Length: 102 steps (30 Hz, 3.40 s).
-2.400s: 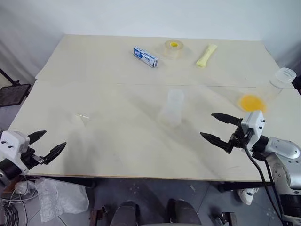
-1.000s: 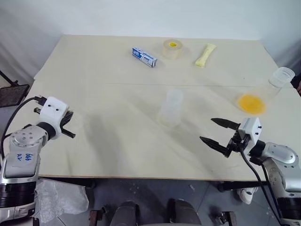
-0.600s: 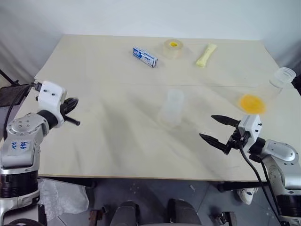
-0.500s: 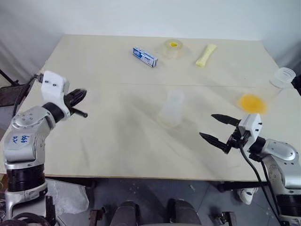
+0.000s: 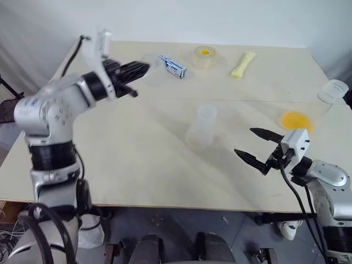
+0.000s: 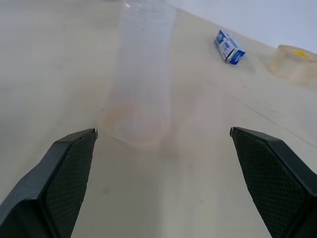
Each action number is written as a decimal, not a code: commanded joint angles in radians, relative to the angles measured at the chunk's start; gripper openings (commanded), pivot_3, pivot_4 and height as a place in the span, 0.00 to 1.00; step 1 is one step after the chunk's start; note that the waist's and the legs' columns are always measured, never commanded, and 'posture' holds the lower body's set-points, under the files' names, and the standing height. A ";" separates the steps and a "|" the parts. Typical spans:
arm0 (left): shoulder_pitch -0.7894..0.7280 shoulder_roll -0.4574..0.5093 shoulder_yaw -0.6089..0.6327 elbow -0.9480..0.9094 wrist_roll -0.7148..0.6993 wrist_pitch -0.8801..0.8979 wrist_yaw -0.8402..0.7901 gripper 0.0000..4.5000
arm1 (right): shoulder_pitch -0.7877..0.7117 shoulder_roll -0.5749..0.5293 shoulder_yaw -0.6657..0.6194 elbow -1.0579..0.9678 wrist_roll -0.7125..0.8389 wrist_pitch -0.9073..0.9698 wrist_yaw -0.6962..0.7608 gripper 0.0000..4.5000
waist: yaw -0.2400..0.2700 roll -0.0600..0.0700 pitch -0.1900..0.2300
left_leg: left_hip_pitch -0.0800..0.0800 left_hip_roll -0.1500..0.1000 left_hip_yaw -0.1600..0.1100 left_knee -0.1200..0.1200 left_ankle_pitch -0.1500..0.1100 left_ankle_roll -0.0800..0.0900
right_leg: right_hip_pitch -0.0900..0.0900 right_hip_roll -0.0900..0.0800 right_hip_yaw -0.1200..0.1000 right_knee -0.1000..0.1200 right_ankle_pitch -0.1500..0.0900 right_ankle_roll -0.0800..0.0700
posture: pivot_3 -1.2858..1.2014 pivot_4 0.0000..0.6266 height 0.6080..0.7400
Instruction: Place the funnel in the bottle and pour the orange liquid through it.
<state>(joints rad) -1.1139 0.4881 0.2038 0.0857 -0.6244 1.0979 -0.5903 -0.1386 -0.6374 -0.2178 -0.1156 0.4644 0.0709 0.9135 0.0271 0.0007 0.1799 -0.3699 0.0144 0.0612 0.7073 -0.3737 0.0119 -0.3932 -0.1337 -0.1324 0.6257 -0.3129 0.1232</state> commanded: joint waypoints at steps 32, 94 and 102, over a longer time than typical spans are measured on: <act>-0.544 -0.073 -0.453 0.933 0.253 0.071 -0.634 0.01 | 0.032 0.030 -0.041 -0.154 0.040 -0.031 -0.051 1.00 | -0.003 0.000 0.000 | 0.000 0.000 0.003 -0.004 0.000 0.000 | -0.003 0.001 0.001 0.000 0.000 0.000 | 0.52 0.24 1.00; 0.408 -0.014 0.009 0.268 0.199 -1.058 -0.747 0.99 | 0.265 0.128 -0.372 -0.237 -0.126 0.167 -0.640 1.00 | -0.003 0.001 -0.001 | 0.000 0.001 0.002 0.003 0.000 0.001 | -0.001 0.001 0.003 0.002 0.000 0.000 | 0.52 0.24 1.00; 0.437 0.004 0.027 0.310 0.128 -1.116 -0.813 0.99 | 0.085 0.094 -0.339 -0.089 -0.128 0.210 -0.642 1.00 | -0.005 0.002 -0.001 | 0.001 0.001 0.003 0.002 0.000 0.001 | -0.002 0.001 0.004 0.002 0.000 0.000 | 0.52 0.24 1.00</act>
<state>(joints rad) -0.6828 0.4813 0.2044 0.4198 -0.4474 -0.0195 -1.3899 -0.0336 -0.5205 -0.5492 -0.2134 0.3382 0.2888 0.2737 0.0218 0.0026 0.1787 -0.3695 0.0150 0.0645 0.7096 -0.3737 0.0126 -0.3948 -0.1329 -0.1287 0.6282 -0.3130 0.1232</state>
